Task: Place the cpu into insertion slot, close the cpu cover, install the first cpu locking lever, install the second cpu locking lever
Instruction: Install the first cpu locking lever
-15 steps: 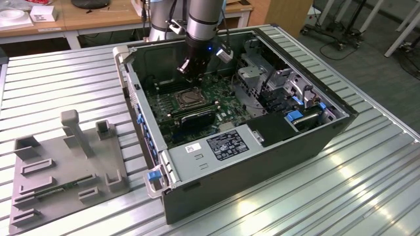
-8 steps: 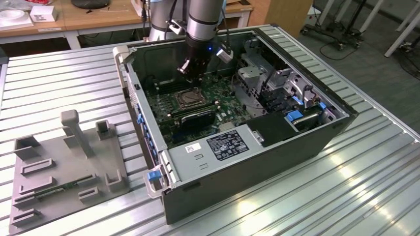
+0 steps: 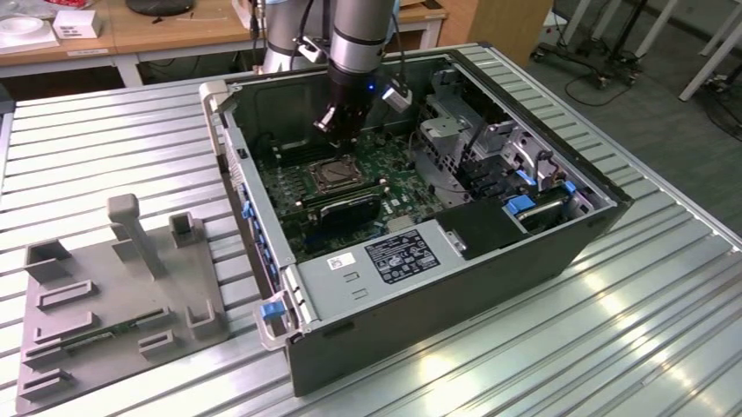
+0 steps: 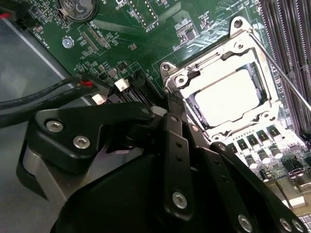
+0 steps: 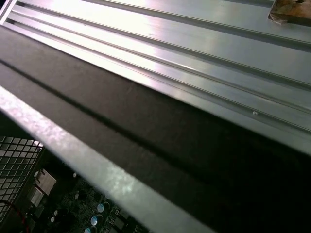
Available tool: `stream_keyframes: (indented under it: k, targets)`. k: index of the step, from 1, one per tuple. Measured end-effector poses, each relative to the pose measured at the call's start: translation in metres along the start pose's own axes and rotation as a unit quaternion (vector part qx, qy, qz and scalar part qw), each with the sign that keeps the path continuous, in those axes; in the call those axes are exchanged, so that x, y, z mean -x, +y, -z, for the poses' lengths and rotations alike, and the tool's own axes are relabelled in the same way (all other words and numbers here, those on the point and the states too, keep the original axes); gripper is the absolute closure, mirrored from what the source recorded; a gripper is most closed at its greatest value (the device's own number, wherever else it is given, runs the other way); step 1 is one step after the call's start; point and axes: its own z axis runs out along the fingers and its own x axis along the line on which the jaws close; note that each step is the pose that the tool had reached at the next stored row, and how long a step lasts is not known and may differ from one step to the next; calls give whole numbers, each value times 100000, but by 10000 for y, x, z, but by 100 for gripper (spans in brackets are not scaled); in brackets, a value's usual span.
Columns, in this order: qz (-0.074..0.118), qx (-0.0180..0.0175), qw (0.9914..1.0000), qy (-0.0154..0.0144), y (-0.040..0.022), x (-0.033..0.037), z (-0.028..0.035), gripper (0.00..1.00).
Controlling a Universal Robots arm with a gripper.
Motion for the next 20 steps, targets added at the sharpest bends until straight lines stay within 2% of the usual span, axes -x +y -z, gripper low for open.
stream_keyframes:
  k: [6, 10, 14, 18, 20]
  targets:
    - [23, 26, 100000, -26, 7, 4, 3, 89]
    - [40, 246, 100000, -142, 9, 4, 8, 89]
    - [103, 685, 99997, -361, 9, 4, 9, 89]
    - [364, 1479, 99985, -772, 8, 4, 9, 89]
    - [497, 1728, 99980, -892, 8, 3, 9, 89]
